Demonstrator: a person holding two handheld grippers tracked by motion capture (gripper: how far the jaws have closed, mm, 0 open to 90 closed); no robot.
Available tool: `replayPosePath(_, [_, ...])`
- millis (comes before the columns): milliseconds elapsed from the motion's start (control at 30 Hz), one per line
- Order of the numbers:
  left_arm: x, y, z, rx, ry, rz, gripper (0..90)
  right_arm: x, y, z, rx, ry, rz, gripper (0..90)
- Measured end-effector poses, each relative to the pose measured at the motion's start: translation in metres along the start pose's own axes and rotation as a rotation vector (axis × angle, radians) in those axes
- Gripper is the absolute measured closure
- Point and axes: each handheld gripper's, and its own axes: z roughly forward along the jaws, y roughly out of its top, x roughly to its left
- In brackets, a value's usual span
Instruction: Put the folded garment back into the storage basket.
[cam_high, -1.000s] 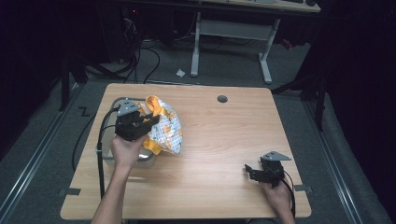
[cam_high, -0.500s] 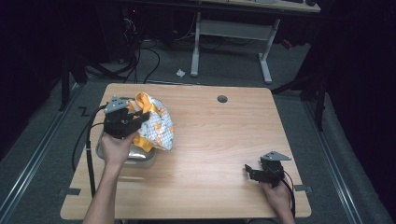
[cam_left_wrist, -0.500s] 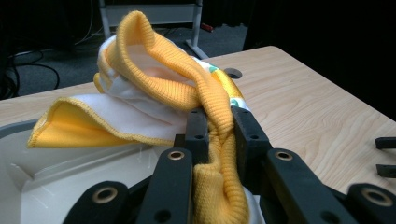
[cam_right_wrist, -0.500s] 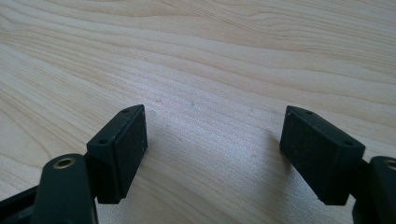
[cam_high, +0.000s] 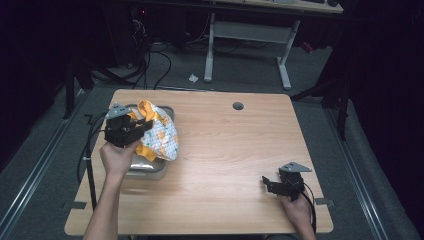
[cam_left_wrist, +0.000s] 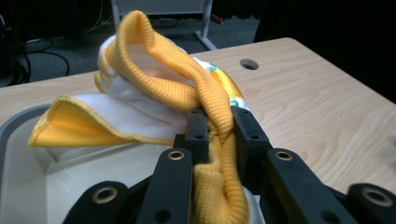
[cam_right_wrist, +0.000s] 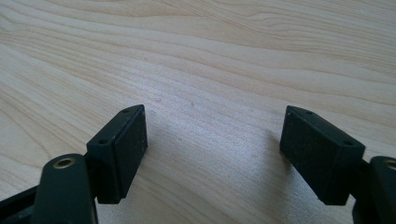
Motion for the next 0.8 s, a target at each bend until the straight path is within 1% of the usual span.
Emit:
replayPosePath(167, [0.01,-0.006,0.006,0.031,0.01,-0.015,78.2,0.0,0.0,0.0,0.0,-0.001,0.0,23.5])
replayPosePath(200, [0.013,-0.008,0.008,0.042,0.018,-0.02,78.2,0.0,0.0,0.0,0.0,-0.001,0.0,23.5])
replayPosePath(233, [0.013,-0.008,0.008,0.042,0.018,-0.02,78.2,0.0,0.0,0.0,0.0,-0.001,0.0,23.5])
replayPosePath(400, [0.025,-0.016,0.013,0.076,0.042,-0.038,78.1,0.0,0.0,0.0,-0.001,0.0,-0.001,23.5])
replayPosePath(500, [0.03,-0.021,0.016,0.102,0.061,-0.036,78.1,0.0,0.0,0.0,-0.001,0.0,-0.001,23.5])
replayPosePath(600, [0.034,-0.027,0.02,0.119,0.072,-0.043,78.0,0.0,0.0,0.0,0.001,-0.001,0.002,23.5])
replayPosePath(800, [0.036,-0.035,0.027,0.158,0.116,-0.023,78.0,0.0,0.0,0.0,-0.001,-0.001,0.0,23.5])
